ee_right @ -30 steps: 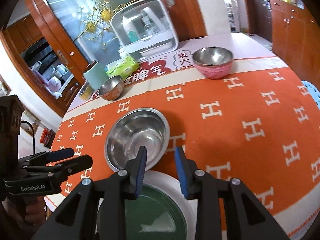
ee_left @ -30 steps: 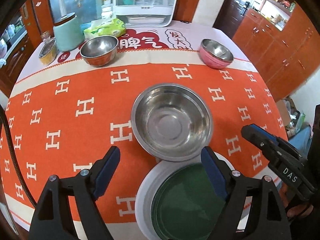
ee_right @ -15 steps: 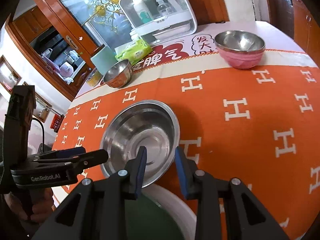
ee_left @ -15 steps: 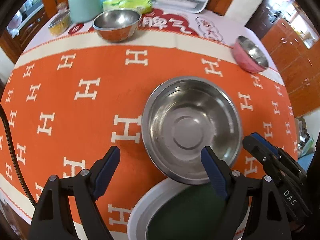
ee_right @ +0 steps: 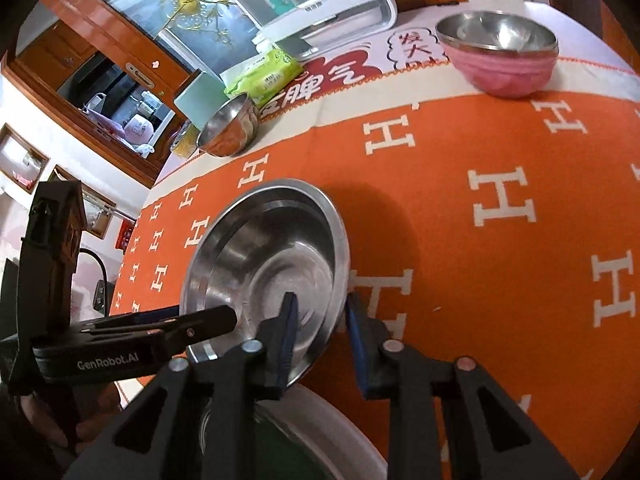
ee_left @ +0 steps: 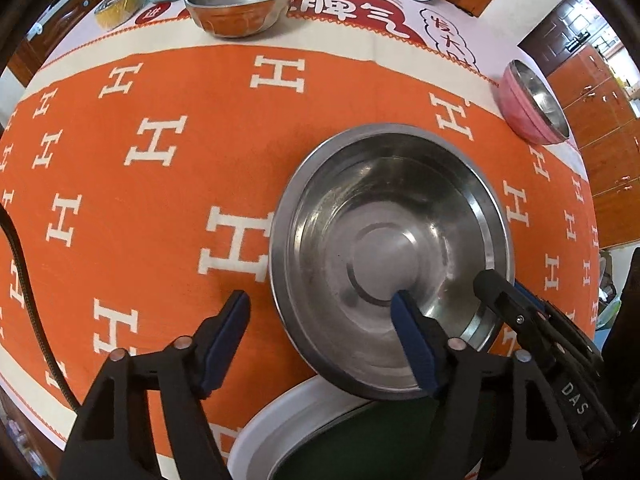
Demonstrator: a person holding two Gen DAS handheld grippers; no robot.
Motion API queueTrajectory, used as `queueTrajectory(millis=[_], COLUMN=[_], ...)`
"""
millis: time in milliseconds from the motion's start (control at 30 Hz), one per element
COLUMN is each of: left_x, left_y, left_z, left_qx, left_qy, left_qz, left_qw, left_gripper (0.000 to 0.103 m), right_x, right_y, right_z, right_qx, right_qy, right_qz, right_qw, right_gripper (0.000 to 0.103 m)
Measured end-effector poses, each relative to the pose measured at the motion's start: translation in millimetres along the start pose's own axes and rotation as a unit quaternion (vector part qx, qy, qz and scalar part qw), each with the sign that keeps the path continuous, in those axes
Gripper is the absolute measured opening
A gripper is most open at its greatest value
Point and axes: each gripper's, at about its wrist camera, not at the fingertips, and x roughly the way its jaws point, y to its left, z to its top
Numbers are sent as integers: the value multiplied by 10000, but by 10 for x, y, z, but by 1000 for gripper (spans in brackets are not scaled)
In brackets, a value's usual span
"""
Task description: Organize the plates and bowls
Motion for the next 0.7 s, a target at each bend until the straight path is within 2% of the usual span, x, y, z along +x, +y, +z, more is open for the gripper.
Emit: queueTrajectory(millis=[100,167,367,700], left_x=[45,77,142,119], left_y=[17,49,123,119], left_z=[7,6,-19,-30], left_qx=[-86,-196,-433,-430], left_qy=[78,148,298,303], left_qz=[70,64,-137,-195], left_qw=[9999,9997,9985,9984], left_gripper=[56,42,17,16], right_x=[16,24,6,-19], right_y=[-17,-10,-38,-48], right_z=[1,1,-10,-14], right_qx=[23,5,60,111], right_qy=[17,38,3,-45], right_qz=[96,99,177,152], right_qw=[10000,9999,9998,9998], right_gripper=[14,14,14,13])
